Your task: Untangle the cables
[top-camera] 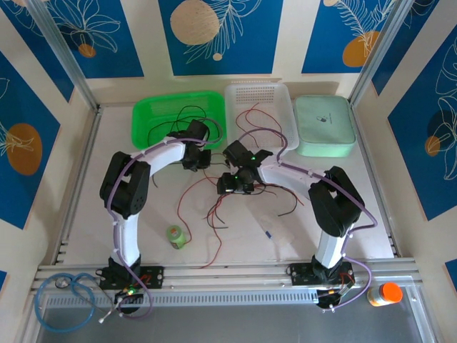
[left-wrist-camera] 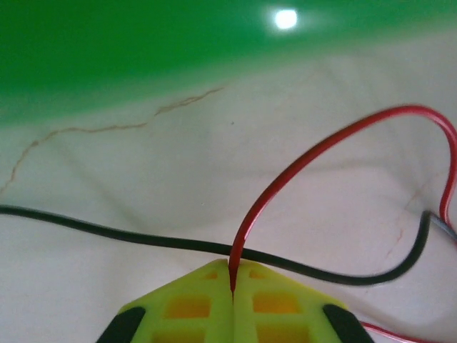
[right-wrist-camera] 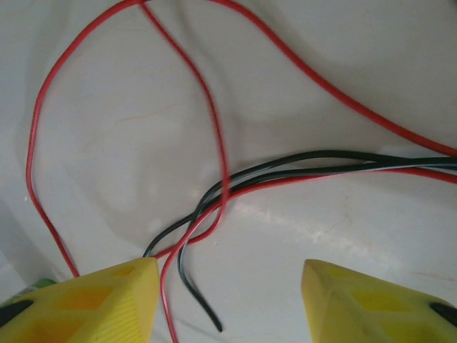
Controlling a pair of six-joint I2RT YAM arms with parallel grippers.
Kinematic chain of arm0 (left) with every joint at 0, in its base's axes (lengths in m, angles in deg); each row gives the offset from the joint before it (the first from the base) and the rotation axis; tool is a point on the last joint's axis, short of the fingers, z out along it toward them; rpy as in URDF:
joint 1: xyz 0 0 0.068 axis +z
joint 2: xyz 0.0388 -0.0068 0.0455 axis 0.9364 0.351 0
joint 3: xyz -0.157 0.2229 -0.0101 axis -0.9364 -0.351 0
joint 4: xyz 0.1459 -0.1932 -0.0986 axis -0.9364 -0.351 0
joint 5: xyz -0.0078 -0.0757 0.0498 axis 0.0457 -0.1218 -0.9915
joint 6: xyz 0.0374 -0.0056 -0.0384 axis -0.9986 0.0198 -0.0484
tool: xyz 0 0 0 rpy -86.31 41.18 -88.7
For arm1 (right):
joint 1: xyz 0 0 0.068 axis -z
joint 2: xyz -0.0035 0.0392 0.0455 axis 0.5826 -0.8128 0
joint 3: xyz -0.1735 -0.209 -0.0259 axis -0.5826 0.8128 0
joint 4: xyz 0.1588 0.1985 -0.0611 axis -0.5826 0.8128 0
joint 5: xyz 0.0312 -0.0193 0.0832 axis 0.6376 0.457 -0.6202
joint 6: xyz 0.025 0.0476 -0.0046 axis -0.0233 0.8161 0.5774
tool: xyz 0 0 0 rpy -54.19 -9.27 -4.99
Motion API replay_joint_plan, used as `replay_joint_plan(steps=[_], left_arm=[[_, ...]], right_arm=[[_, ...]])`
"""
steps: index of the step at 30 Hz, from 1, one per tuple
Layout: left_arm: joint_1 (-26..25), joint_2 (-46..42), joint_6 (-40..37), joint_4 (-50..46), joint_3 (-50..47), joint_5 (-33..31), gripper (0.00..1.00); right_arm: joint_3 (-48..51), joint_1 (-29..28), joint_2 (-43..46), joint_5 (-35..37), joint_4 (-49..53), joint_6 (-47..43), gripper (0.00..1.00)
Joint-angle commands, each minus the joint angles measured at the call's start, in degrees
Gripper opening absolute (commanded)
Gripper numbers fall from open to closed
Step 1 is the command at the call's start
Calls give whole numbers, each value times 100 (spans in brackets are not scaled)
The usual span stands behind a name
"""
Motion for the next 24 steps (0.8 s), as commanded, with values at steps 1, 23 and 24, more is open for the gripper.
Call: replay_joint_plan(steps=[1,23,24], left_arm=[[-75,-411,-35,76,64,-50,0],[-409,-2552,-330,-1046,714,-25,0],[-411,-2582,-334,-1065,732,-18,0]], right_arm=[[285,223,291,-497,-533,336,56],[1080,437,809,549,-2314,2184,61],[1335,428,896,639,-2724,2464,61]])
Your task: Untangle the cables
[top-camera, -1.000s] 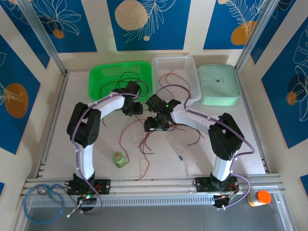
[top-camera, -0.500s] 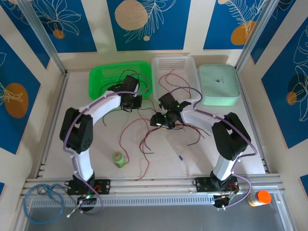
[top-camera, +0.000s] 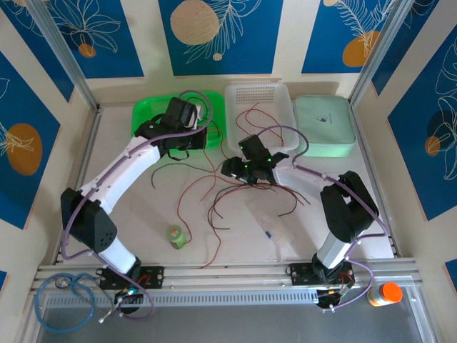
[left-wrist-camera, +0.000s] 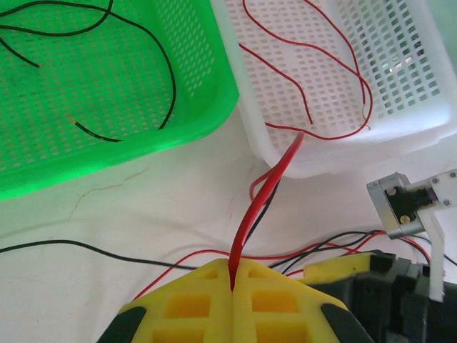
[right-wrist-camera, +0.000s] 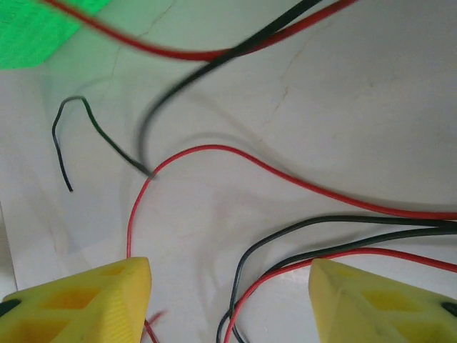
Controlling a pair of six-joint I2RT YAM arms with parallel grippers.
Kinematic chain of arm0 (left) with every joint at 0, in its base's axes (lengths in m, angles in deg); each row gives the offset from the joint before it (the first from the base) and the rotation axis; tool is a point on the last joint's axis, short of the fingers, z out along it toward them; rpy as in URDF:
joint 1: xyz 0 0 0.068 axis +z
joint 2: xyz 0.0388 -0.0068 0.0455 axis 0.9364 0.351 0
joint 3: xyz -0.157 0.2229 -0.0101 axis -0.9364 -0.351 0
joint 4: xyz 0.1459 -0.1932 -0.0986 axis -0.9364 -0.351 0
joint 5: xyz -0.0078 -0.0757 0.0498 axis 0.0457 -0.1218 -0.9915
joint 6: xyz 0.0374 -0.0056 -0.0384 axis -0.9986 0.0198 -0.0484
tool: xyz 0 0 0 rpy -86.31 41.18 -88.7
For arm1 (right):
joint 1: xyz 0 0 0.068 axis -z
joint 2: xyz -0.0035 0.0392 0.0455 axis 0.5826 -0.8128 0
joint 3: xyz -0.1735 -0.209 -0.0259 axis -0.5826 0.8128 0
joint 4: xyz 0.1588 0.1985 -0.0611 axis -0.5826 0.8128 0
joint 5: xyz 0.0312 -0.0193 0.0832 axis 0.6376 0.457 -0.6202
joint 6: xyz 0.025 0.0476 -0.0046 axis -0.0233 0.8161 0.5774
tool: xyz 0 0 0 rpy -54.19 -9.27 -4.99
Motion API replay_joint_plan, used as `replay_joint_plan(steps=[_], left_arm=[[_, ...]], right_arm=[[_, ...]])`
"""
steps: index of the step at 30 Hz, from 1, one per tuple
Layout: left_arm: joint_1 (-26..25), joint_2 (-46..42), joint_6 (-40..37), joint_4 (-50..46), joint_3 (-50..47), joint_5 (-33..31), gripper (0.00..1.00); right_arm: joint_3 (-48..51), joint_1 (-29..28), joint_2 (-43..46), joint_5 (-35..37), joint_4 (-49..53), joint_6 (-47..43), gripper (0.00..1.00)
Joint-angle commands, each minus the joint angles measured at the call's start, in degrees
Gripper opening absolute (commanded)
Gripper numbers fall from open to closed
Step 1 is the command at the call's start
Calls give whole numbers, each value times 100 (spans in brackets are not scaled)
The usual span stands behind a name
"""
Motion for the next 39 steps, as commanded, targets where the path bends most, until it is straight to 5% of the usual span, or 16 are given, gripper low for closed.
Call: replay_joint_plan(steps=[1,4,11,18,28,39], left_arm=[[-56,-246,-120,-285,224,44,0],[-65,-357,-128,-319,244,60,0],[-92,-504,-151,-407,363,140,0],[-116,-653,-319,-671,911,130,0],[-145,-549,-470,-571,1896,230,0],[-154,106,-142,1720,1691,644,0]], right_arm=[[731,-58,349,532,-1207,1103,61],[1141,-110,384,682,-1997,1604,62],[286,-357,-146,849,-1649,1606,68],[625,-300,-87,998,-1743,1864,63],[1259,-77,1506,1224,-577,391,41],[2128,152,3757,2146,657,-6,17]])
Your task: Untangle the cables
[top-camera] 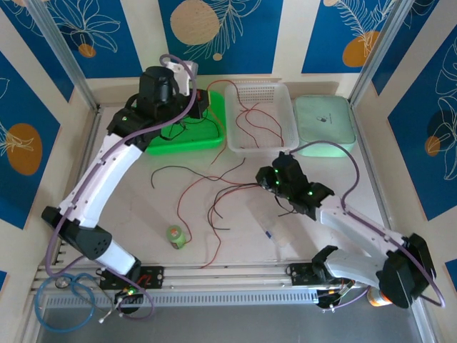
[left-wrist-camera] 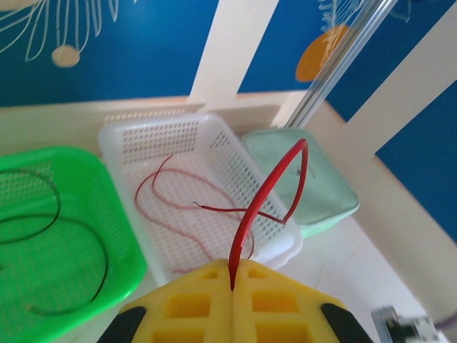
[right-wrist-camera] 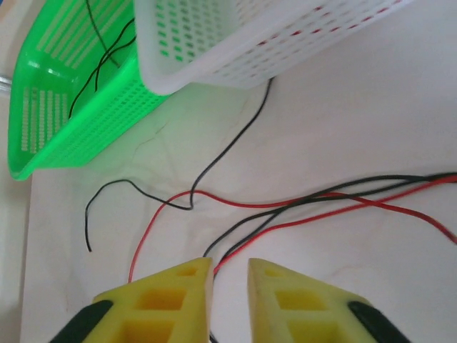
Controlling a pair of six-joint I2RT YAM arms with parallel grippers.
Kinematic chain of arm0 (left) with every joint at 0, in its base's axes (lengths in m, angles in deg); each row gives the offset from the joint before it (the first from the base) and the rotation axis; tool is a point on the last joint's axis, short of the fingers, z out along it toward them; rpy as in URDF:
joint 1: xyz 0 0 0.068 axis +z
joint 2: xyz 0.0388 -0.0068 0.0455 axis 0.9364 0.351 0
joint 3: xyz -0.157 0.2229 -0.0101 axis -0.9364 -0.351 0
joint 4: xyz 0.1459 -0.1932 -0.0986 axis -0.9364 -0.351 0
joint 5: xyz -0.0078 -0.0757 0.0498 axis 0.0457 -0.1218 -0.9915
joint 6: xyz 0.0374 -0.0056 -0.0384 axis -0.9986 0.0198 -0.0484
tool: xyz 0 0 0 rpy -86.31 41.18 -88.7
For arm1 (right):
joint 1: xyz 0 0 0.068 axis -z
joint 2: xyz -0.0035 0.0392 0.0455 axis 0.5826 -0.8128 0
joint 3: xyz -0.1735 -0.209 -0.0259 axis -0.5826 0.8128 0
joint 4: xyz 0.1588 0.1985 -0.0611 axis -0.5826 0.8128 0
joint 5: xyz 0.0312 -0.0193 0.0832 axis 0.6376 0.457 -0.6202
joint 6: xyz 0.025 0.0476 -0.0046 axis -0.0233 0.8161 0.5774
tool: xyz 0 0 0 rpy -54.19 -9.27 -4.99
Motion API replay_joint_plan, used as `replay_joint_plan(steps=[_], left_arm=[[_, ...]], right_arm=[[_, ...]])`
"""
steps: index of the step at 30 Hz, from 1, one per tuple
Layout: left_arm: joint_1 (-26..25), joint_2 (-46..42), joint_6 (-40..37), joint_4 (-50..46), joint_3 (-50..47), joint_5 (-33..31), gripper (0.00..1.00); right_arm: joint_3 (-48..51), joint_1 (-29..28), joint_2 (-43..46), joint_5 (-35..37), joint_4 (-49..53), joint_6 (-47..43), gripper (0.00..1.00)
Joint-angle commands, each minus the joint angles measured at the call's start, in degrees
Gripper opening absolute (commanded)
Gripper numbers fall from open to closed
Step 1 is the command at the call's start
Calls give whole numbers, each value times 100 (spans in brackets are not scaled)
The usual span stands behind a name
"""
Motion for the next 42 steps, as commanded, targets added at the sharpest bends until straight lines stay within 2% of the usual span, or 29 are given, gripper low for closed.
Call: replay_joint_plan(steps=[1,5,8,17,24,36,39,41,42], left_arm=[[-65,477,184,1115,15,273,0],[-66,1182,289,1717,392,396,0],[-66,1737,261,2058,679,443,0],[-66,2934,-54,3054,983,248,0],[-63,3544,-182,3261,1099,18,0],[-84,4742,-212,2506,1828,-167,1],[-100,4946,-263,2195,2077,-154,11],[-132,4999,-339,1988,2220,-93,24],[-166,4978,-399,1909,2249,-82,34]], right_arm=[[153,139,372,321,546,-185,15],[189,200,512,231,715,-188,4],[174,204,488,143,784,-176,1],[259,125,612,98,1008,-68,0],[304,100,702,90,1116,-26,0],[262,90,739,109,1249,-28,0],[177,124,666,65,1315,-116,1],[43,166,562,34,1466,-182,4],[-43,197,486,7,1589,-221,6]])
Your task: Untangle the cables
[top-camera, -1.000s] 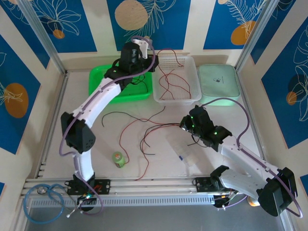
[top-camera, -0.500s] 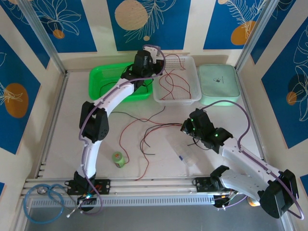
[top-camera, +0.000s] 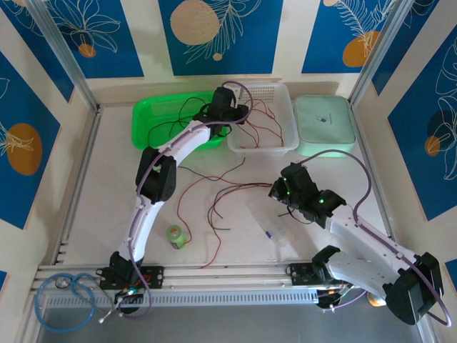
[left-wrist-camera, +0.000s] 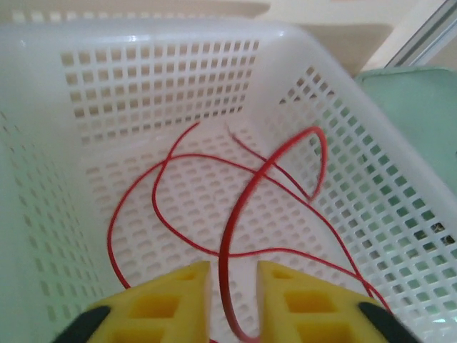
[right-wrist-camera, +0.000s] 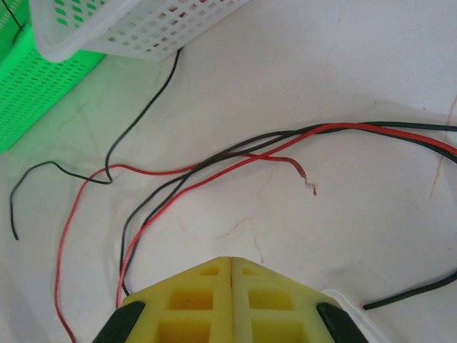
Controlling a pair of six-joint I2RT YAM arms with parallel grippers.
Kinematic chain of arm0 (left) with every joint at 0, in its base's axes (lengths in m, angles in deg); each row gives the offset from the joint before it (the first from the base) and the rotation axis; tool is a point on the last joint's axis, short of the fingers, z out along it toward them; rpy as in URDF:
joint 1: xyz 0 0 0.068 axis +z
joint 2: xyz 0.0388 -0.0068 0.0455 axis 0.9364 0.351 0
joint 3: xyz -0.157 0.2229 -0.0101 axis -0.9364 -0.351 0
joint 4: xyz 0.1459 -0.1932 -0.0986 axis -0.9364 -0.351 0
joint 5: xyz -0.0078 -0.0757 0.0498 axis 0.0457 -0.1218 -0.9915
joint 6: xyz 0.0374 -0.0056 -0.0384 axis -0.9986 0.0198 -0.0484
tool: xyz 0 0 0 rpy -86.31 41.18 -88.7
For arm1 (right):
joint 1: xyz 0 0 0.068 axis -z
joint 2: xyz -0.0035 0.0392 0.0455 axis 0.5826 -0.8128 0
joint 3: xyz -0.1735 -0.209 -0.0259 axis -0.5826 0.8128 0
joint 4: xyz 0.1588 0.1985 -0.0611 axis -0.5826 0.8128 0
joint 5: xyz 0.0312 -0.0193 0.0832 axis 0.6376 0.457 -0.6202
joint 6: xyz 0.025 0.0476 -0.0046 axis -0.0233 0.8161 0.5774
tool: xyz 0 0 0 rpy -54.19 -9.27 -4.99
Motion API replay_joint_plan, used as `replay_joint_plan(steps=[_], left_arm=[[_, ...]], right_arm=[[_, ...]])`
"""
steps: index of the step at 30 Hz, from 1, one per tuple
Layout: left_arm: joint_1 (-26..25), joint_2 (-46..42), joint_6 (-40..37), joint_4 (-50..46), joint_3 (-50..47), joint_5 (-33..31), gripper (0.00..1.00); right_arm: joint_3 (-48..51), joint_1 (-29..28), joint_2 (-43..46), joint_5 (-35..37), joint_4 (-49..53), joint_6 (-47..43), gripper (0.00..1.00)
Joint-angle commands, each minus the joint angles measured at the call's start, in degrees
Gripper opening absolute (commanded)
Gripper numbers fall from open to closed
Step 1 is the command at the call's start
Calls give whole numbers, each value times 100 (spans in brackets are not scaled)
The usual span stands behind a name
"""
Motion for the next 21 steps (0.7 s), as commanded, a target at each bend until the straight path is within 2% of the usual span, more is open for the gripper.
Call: replay_joint_plan(steps=[1,4,11,14,18,21], left_arm=[[-170,-70,-290,-372,349,-22,43],[-287,-332,-624,-491,309,-194,62],[-418,-1310,-1104,-838,171,-442,84],[-420,-1927,-1273,-946,-230,-639,100],[-413,-2912,-1488,-1049,-1079,-1127,100],[-401,-3526,-1553,-1470,-1526,-1683,100]], right_arm=[[-368,83,-206,-120,420,-173,9],[-639,163,-542,-374,700,-364,18],[-1495,-130,-1830,-1077,918,-1465,41],[-2083,-450,-2635,-1239,1097,-1983,45],[-2899,-1075,-3660,-1410,1282,-2575,49],[-3423,-1476,-4348,-1571,1420,-2885,50]])
